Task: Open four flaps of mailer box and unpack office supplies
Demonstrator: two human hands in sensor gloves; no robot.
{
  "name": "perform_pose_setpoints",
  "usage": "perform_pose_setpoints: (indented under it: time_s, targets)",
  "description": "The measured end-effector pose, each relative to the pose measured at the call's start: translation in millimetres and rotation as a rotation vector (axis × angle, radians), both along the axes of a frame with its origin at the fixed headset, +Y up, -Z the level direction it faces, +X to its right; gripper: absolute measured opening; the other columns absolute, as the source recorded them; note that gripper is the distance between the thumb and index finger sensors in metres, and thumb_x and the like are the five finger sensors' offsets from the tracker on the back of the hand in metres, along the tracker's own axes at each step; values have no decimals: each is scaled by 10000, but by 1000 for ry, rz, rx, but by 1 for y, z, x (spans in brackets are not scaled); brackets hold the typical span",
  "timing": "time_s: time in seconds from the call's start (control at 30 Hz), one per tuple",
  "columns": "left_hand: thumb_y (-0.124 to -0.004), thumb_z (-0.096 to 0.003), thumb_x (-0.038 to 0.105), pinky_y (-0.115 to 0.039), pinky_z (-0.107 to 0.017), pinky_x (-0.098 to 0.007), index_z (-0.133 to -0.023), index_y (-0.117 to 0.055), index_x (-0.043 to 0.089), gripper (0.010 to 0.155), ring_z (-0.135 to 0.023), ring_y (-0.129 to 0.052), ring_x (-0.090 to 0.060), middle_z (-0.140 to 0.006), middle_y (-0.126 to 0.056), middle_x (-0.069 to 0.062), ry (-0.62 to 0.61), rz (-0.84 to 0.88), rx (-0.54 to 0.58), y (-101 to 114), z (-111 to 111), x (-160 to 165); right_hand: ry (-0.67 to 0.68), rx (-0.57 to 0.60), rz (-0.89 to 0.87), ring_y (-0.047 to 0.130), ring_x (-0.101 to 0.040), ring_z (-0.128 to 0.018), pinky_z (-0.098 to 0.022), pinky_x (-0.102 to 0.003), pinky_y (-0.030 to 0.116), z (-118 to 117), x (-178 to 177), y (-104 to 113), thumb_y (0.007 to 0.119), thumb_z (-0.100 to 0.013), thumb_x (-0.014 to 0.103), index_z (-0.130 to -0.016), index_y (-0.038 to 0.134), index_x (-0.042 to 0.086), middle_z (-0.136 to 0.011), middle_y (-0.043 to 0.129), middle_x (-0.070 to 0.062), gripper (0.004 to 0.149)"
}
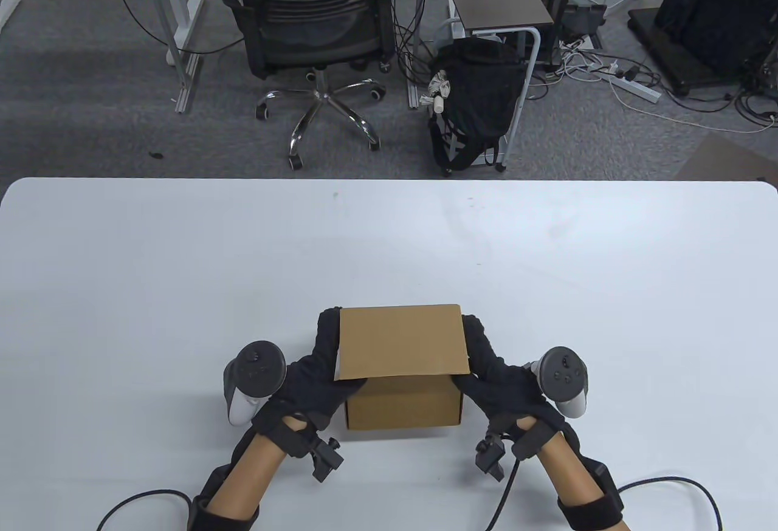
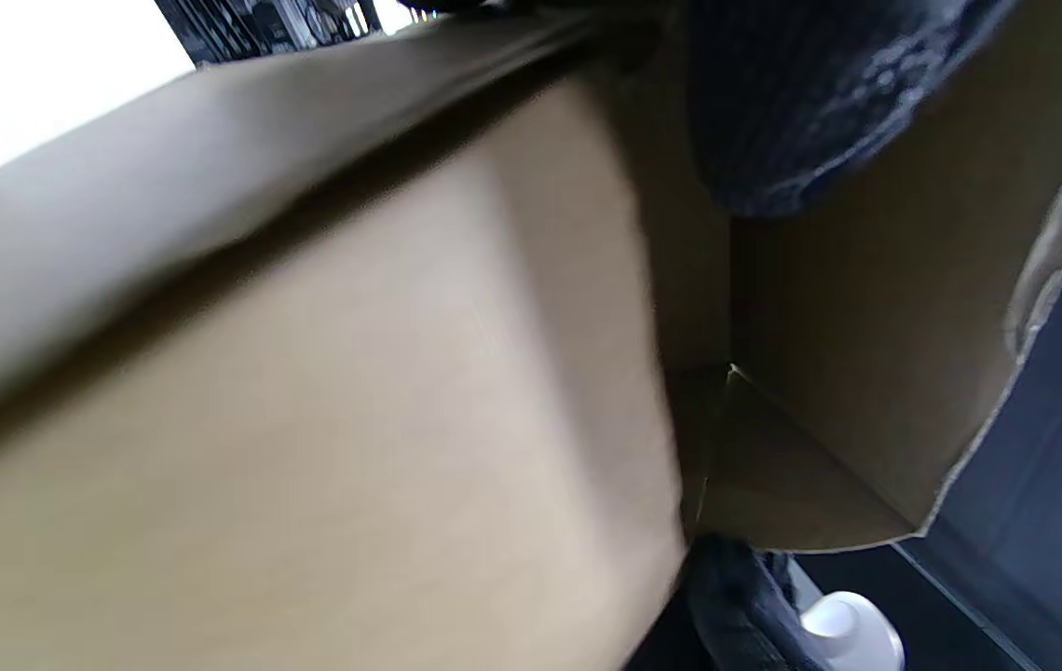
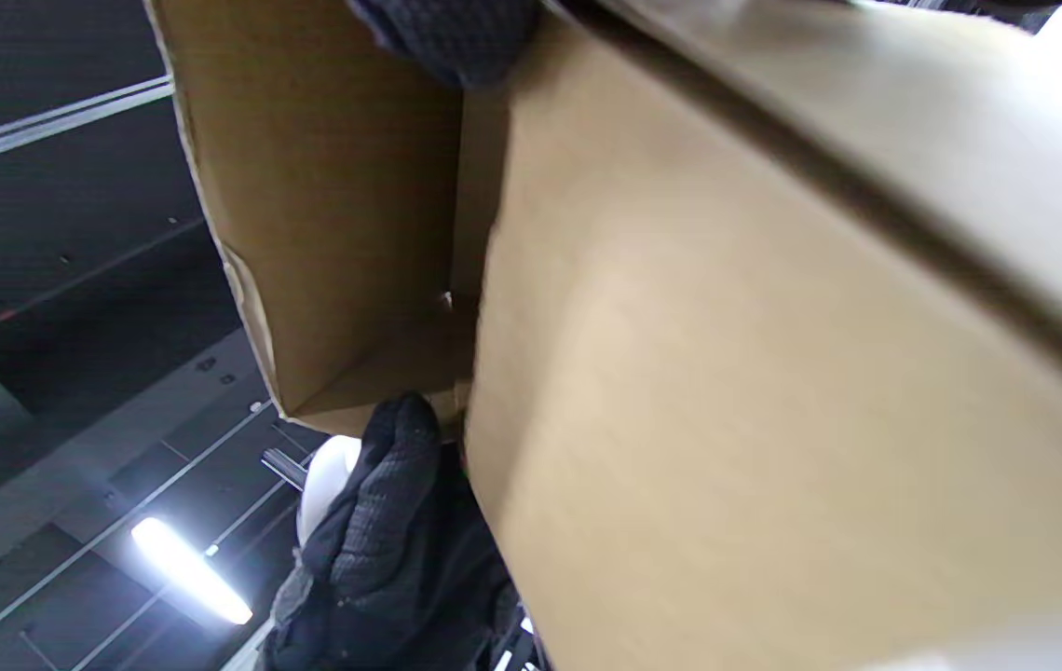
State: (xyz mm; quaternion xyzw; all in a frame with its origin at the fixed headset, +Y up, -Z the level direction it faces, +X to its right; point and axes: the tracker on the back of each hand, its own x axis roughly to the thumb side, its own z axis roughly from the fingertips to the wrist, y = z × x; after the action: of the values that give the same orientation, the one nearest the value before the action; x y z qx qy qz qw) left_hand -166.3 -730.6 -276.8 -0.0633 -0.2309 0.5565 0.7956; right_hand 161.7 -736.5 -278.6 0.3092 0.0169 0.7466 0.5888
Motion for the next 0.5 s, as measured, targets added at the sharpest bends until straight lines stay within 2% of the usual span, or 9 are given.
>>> perform_pose_setpoints:
  time_s: [0.13,0.33,0.4,0.5]
  targets:
    - [-849,-406,429,-382,-777,-599,-953,-110,418,919,-1136,-290,-258,-1134,-183,8,14,-15,39,6,2,0,-2,19,-36,414,-700,-879,-505,-784,529,3,-1,6,738,-525,226,-1007,161,257,-1074,245,-334,752]
    - [-873,-405,414,-351,-790,-606,-929,-65,472,965,-1152,-206,-233,-1140,-101,112,-2,-17,14,3,-7,4,24,-12,-53,320,-702,-904,-531,-803,473,-4,-6,10,781,-516,209,-997,107,249,-1082,160,-316,829]
    - [-856,-420,381,-487,-760,-573,-915,-47,493,955,-1138,-253,-300,-1138,-70,145,29,-37,23,9,-14,7,9,-16,-69,288,-715,-896,-537,-808,454,-12,-10,20,790,-511,202,-991,86,241,-1074,128,-325,852]
    - [-813,-438,337,-618,-691,-540,-939,-110,490,876,-1088,-435,-392,-1159,-173,124,103,-63,55,27,-29,3,-38,-37,-35,348,-773,-834,-527,-798,489,-23,-11,41,800,-506,186,-984,66,235,-1065,123,-352,877]
